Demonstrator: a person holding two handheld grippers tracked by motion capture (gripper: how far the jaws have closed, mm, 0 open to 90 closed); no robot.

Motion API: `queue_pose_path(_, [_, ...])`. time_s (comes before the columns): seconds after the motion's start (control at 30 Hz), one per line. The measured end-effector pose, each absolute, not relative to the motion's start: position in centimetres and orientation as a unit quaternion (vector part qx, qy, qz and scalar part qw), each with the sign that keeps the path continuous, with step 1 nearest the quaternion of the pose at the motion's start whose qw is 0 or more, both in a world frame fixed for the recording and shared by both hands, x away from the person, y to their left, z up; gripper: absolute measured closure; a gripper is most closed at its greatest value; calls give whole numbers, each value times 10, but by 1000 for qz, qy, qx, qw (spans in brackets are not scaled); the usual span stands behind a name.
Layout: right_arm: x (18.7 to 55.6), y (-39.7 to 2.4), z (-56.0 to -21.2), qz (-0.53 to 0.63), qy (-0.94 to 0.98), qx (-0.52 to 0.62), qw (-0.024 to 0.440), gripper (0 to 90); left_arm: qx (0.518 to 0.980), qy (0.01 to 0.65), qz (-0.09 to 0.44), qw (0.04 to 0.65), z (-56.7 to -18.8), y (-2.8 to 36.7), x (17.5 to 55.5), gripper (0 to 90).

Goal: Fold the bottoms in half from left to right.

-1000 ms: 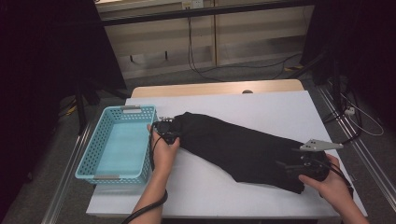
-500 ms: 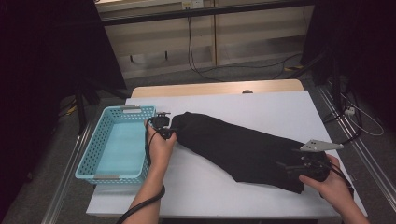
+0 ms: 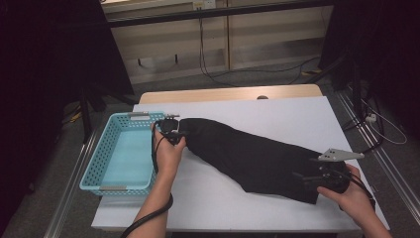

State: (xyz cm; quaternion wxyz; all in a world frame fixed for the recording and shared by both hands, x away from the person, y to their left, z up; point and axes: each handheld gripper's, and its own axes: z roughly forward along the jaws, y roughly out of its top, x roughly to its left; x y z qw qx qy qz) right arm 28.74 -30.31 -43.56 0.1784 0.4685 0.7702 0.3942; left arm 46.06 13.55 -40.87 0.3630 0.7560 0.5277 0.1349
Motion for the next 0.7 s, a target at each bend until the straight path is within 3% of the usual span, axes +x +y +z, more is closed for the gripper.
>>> queue_pose_path(0.4, [288,-301,-436,398,770,466,175,183,767,459,120,432,-394,107,446,860])
queue_pose_path(0.7, [287,-300,-437,400,768,470,170,181,773,439,91,449,-403,92,442,860])
